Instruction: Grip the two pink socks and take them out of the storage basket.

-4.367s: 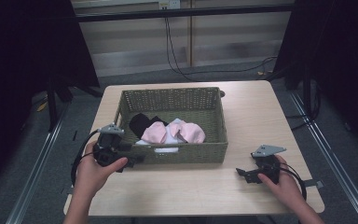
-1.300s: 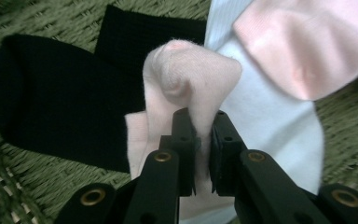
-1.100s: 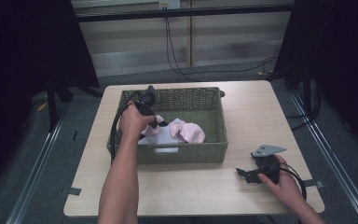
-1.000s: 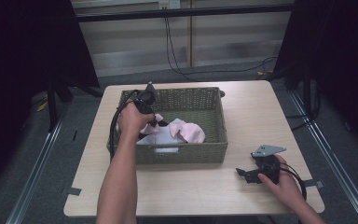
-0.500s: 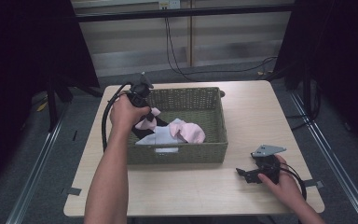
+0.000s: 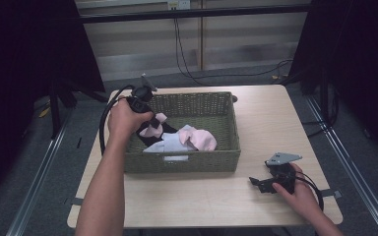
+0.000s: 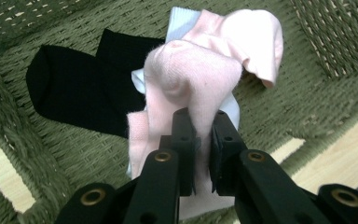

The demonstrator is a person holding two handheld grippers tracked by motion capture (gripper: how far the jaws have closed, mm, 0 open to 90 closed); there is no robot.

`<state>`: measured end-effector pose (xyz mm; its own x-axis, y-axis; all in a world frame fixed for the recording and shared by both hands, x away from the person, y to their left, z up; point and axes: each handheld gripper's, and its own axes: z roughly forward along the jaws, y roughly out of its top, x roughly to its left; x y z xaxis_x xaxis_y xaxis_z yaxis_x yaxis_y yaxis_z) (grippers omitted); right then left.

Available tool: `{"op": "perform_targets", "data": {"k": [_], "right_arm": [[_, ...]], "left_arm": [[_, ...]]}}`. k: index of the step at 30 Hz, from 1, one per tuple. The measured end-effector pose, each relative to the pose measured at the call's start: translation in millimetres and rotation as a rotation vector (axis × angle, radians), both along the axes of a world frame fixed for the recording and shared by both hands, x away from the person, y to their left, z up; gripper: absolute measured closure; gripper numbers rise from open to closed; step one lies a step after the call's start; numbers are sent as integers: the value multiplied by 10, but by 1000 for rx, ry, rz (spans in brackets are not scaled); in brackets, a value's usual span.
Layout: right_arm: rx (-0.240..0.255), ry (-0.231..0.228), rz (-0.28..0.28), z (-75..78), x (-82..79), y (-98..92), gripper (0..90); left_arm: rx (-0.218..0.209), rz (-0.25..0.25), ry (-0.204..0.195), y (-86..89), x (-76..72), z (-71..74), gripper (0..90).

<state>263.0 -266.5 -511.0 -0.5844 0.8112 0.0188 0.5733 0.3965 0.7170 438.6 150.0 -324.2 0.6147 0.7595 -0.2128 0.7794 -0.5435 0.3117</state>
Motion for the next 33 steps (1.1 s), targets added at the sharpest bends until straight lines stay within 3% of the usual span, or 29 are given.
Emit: {"op": "perform_targets", "data": {"k": [4,33], "right_arm": [[0,0,0,0,0,0,107],[-1,-2,1,-1,0,-1,107]], "left_arm": [[-1,-24,-6,39,-64,35,822],[-57,-44,-4,487,-435,75,821]]}}
